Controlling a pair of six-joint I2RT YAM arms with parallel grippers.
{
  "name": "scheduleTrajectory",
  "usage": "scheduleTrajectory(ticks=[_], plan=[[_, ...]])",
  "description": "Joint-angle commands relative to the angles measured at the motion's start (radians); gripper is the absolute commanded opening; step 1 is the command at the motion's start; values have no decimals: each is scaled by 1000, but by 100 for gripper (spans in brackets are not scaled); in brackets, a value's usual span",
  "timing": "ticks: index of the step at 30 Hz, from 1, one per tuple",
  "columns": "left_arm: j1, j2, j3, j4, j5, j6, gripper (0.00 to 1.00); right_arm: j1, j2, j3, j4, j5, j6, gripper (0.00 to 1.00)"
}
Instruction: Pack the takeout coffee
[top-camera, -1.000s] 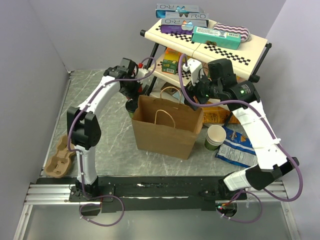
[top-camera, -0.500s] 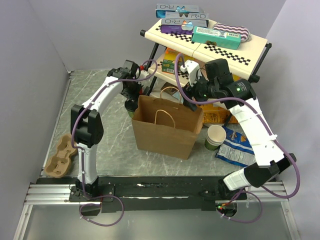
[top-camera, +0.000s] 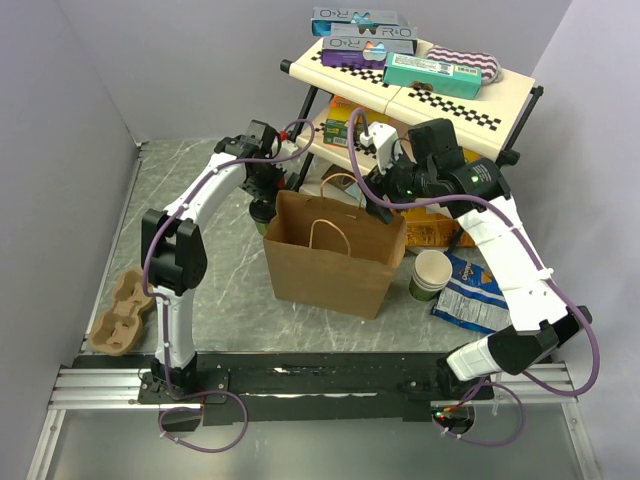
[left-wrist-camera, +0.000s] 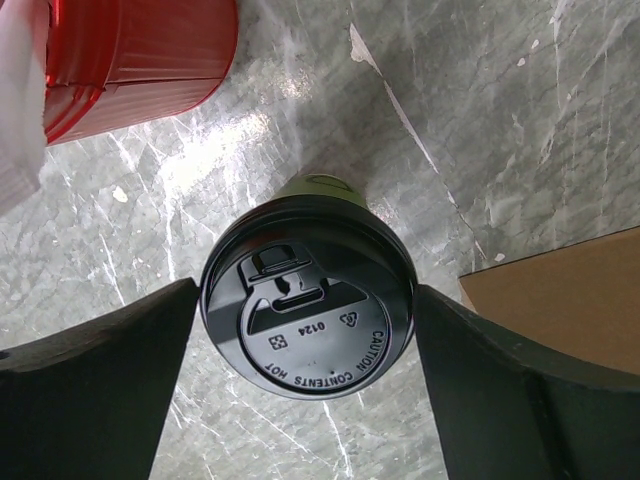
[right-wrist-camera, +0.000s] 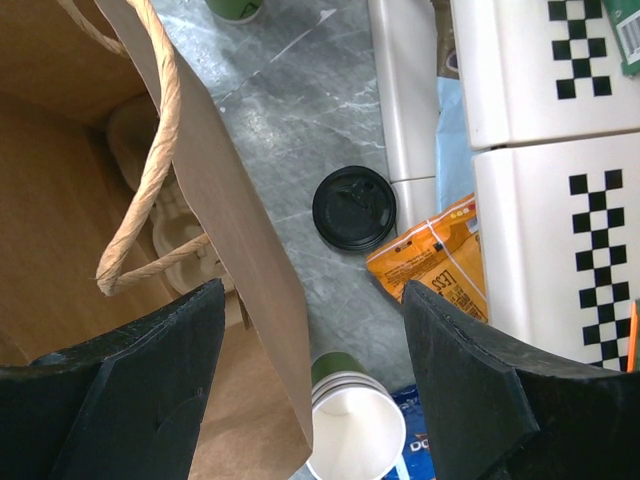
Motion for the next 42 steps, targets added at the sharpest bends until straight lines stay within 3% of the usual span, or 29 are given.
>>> scheduleTrajectory(ticks=[1, 13, 23, 26, 27, 32, 33, 42], plan=[[-6, -26, 12, -5, -2, -23, 92, -1, -12, -7, 3, 6, 13, 78], [-8, -38, 1, -2, -33, -16, 80, -1, -4, -3, 8, 2, 18, 78], [-8, -70, -3, -16, -48, 0, 64, 0, -7, -10, 14, 2, 18, 78], [-8, -81, 4, -25, -54, 13, 49, 0, -13, -18, 17, 2, 18, 78], [-8, -84, 6, -28, -54, 14, 37, -1, -13, -21, 17, 2, 20, 78], [-8, -101, 1, -46, -42, 20, 14, -1, -12, -21, 19, 0, 18, 78], [-8, -104, 3, -60, -34, 22, 2, -1, -10, -18, 17, -2, 17, 78], [12, -231, -52, -121, 6, 56, 1, -1, 7, 2, 23, -11, 1, 78]])
